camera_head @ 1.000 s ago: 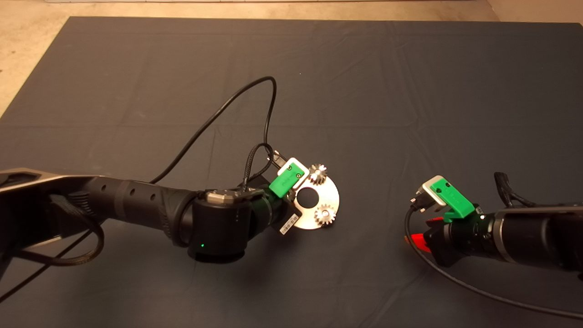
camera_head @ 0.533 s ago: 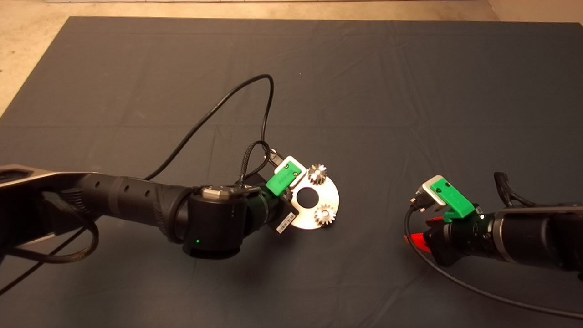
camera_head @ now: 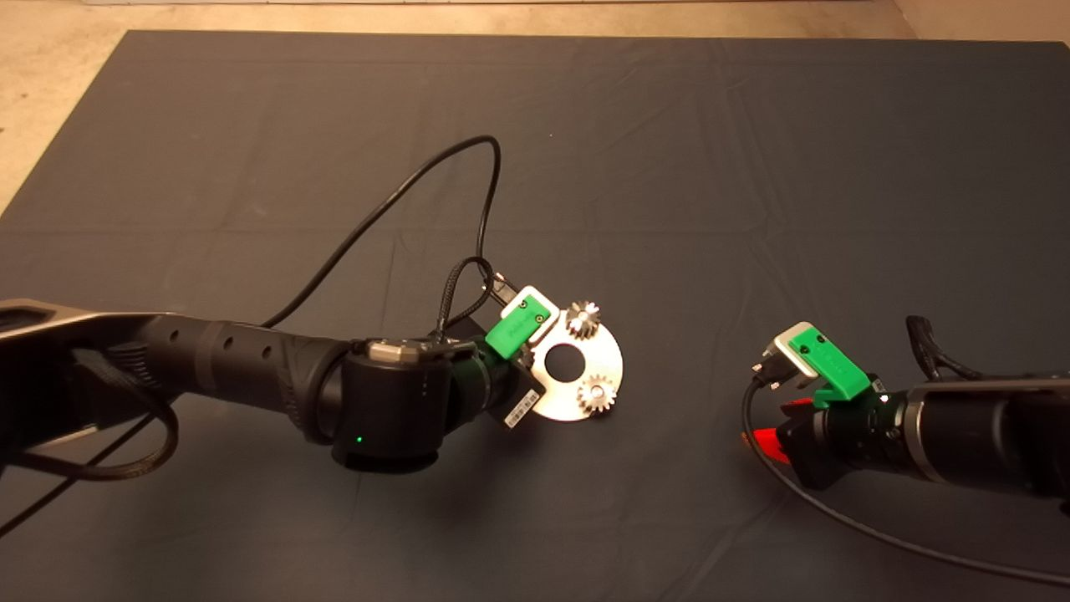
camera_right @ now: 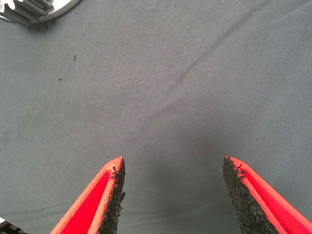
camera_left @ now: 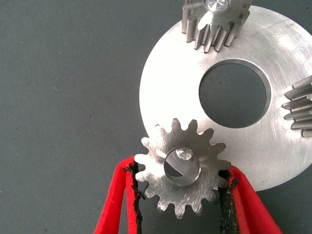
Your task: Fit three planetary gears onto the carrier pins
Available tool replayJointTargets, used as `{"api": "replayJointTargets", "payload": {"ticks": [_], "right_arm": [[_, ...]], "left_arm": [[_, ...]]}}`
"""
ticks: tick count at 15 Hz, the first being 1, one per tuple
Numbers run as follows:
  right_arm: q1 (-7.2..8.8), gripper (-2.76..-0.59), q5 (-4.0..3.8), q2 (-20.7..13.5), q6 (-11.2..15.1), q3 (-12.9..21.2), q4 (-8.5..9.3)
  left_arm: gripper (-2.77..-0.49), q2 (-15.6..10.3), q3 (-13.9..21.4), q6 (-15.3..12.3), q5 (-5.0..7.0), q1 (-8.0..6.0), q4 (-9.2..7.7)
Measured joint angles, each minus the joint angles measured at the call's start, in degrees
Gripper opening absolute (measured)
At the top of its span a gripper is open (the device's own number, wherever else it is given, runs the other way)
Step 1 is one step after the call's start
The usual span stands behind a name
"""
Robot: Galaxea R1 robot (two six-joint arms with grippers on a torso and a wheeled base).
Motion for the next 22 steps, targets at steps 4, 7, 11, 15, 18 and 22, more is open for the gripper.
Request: {"api": "replayJointTargets", "payload": {"ticks": [4, 7, 11, 15, 18, 22], "right_arm": [[0.01, -1.89, -0.02, -0.02, 0.0, 0.0, 0.0], [0.02, -1.89, 0.0, -0.01, 0.0, 0.0, 0.0], [0.02, -1.89, 0.0, -0.02, 0.0, 0.0, 0.0], [0.0, -1.89, 0.0, -0.02, 0.0, 0.0, 0.0], [0.01, -1.89, 0.0, -0.02, 0.0, 0.0, 0.0], [0.0, -1.89, 0.0, -0.02, 0.0, 0.0, 0.0]], "left_arm": [[-2.56, 0.02, 0.0, -1.19, -0.02, -0.05, 0.0], [-2.56, 0.02, 0.0, -1.58, 0.0, -0.04, -0.02], [-2.56, 0.02, 0.0, -2.98, 0.0, -0.04, 0.01], [-2.56, 0.02, 0.0, -3.68, 0.0, -0.02, 0.69], [-2.56, 0.04, -0.01, -4.02, 0.0, -0.02, 1.07], [-2.56, 0.05, -0.23, -5.68, -0.02, -0.02, 2.65]]}}
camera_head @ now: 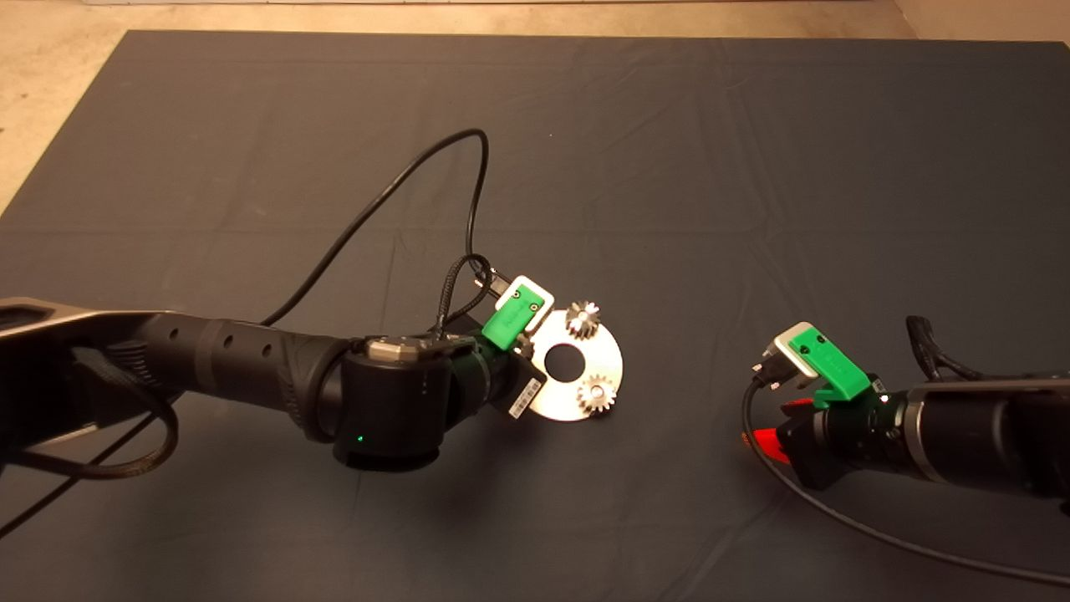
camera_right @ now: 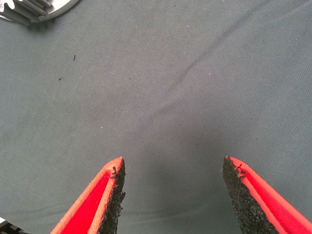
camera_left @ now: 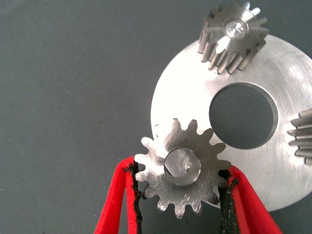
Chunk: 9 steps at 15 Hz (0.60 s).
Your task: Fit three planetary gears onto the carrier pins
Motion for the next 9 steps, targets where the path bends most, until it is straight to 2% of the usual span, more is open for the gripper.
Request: {"api": "replayJointTargets", "payload": {"ticks": [5, 9], "right_arm": [[0.02, -1.89, 0.0, 0.0, -0.37, 0.0, 0.0], [0.02, -1.89, 0.0, 0.0, -0.37, 0.0, 0.0]], "left_arm": [[-2.56, 0.34, -0.09, -0.37, -0.01, 0.0, 1.06], [-2.56, 0.42, -0.09, -1.08, -0.01, 0.02, 1.07]]}}
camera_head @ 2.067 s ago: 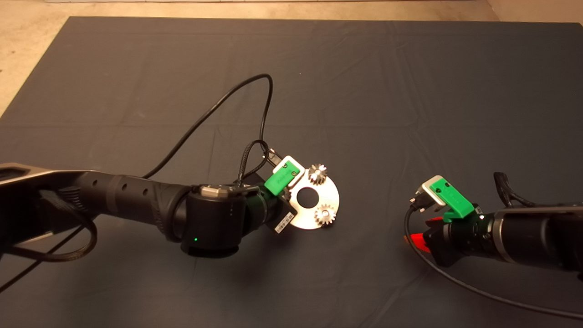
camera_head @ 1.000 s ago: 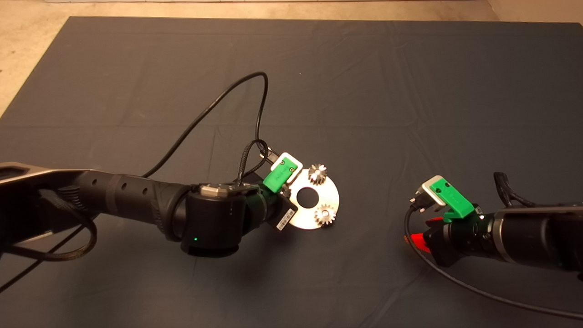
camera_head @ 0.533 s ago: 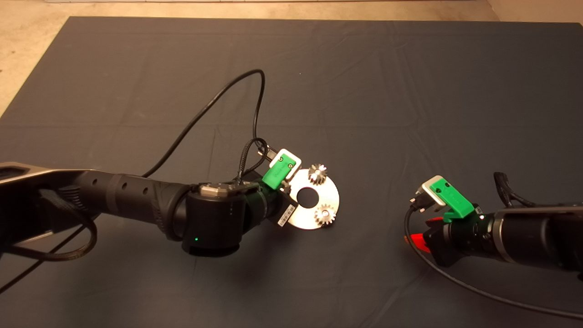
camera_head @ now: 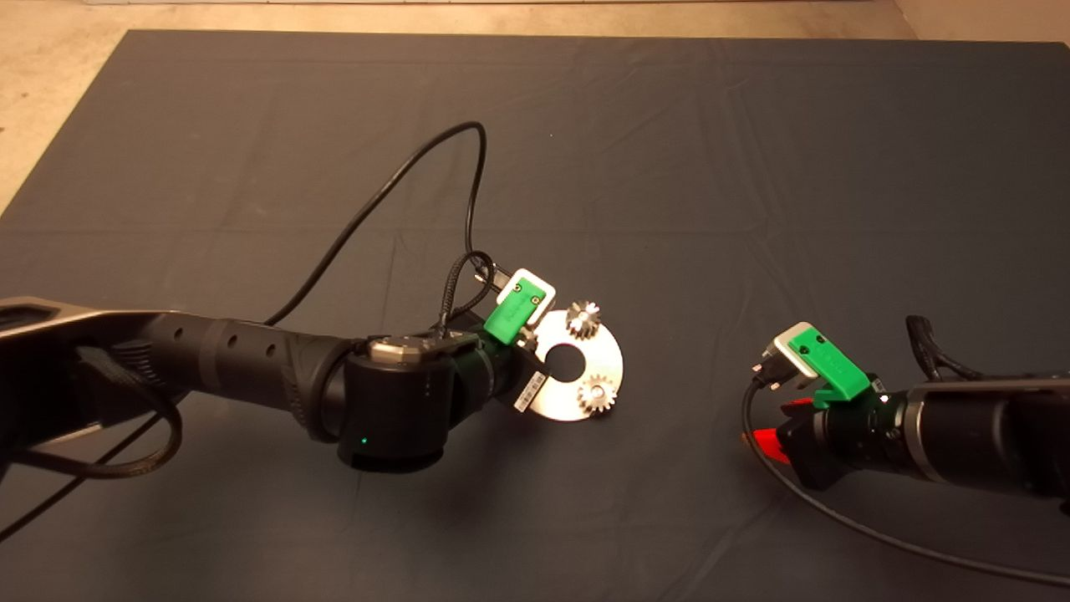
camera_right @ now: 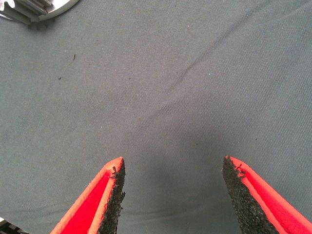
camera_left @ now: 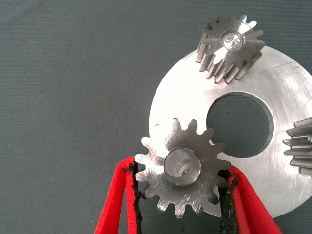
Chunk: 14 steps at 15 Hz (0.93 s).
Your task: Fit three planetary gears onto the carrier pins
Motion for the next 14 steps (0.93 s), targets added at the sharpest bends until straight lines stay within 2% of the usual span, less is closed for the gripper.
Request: {"api": "replayJointTargets", "payload": {"ticks": [1, 3, 4, 8, 14], "right_arm": [[0.0, -1.89, 0.0, 0.0, -0.01, 0.0, 0.0], [-0.01, -1.89, -0.02, 0.0, -0.01, 0.0, 0.0], [0.0, -1.89, 0.0, 0.0, 0.0, 0.0, 0.0], [0.0, -1.89, -0.05, -0.02, -0.24, 0.0, 0.0], [0.0, -1.89, -0.02, -0.15, -0.3, 0.0, 0.0]], "left_arm": [[-2.56, 0.0, 0.0, -0.01, -0.01, 0.34, 0.27], [-2.57, 0.0, 0.02, -0.05, -0.13, 2.18, 0.56], [-2.57, 0.03, 0.09, -0.1, -0.13, 2.51, 1.35], [-2.57, 0.0, 0.1, -0.18, -0.02, 3.19, 2.57], [-2.57, 0.0, 0.1, -0.18, -0.04, 3.33, 2.93]]}}
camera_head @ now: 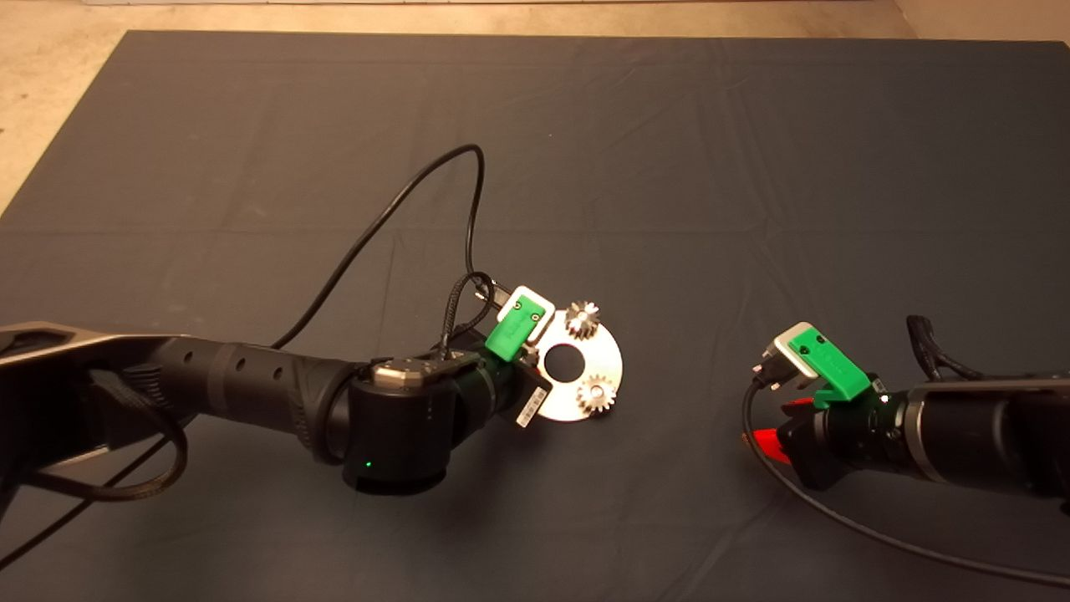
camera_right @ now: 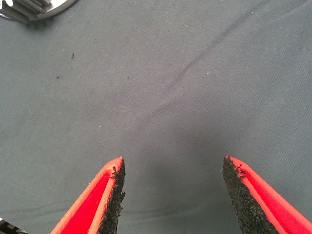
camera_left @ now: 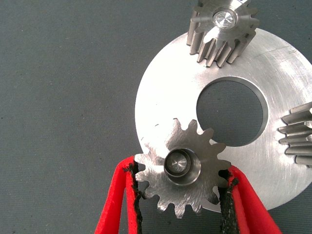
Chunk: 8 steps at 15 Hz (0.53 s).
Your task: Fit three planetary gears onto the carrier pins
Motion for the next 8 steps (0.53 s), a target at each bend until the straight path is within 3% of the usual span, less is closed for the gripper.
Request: {"api": "replayJointTargets", "payload": {"ticks": [2, 8], "right_arm": [[0.0, -1.89, 0.02, 0.0, 0.0, 0.0, 0.0], [0.0, -1.89, 0.02, 0.01, -0.12, 0.0, -0.01]], "left_arm": [[-2.57, 0.0, 0.0, 0.0, -0.01, 0.44, 0.75], [-2.57, 0.0, -0.01, 0.0, 0.01, 0.48, 0.86]]}}
